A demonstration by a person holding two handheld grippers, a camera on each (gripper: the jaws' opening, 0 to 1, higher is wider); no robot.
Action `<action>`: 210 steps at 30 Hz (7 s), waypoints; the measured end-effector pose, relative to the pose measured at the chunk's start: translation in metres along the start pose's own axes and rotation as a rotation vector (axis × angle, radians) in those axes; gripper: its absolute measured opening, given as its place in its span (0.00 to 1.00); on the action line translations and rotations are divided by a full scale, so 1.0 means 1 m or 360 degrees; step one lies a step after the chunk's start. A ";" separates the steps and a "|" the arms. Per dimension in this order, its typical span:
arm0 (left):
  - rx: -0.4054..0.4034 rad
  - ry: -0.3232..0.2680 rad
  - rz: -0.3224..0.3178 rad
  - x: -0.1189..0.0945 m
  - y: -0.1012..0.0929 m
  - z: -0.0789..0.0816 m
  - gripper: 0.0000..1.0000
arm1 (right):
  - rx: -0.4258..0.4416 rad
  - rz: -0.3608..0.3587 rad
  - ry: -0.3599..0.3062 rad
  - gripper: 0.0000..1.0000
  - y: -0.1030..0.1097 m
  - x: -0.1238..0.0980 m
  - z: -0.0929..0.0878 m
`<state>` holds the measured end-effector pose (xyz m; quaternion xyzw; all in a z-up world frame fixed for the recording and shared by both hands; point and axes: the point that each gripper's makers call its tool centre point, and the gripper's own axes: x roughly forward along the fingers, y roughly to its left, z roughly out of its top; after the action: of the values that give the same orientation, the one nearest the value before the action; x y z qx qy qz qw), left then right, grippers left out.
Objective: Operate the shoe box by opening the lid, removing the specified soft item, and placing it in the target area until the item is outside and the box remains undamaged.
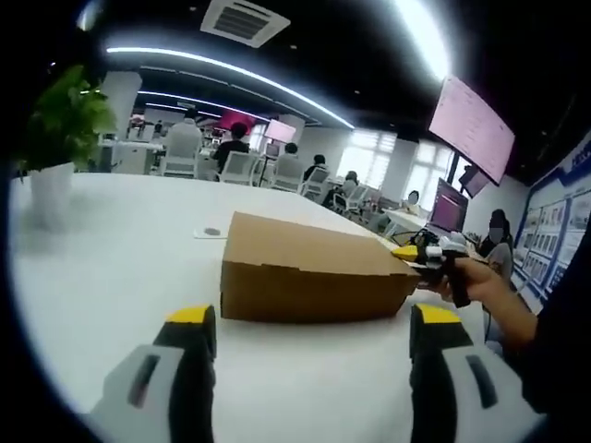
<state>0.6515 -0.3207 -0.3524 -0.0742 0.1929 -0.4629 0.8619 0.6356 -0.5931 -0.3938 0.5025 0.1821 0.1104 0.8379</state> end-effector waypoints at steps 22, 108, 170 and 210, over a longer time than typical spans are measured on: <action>-0.0015 -0.0007 -0.0010 0.022 0.024 0.034 0.85 | 0.0002 0.0026 0.0001 0.29 -0.001 0.000 0.001; -0.0873 0.0206 -0.0237 0.125 0.109 0.004 0.80 | -0.0041 0.0034 -0.0066 0.29 0.008 0.002 -0.009; -0.1033 0.0168 -0.0368 0.122 0.093 0.022 0.34 | -0.0076 -0.0007 0.0020 0.29 0.009 0.003 -0.008; -0.1061 0.0132 -0.0373 0.104 0.087 0.015 0.33 | -0.0096 -0.0006 0.0055 0.29 0.007 0.005 -0.004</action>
<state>0.7757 -0.3587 -0.3927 -0.3543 0.3584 -0.4728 0.7228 0.6386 -0.5850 -0.3902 0.4746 0.1940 0.1229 0.8497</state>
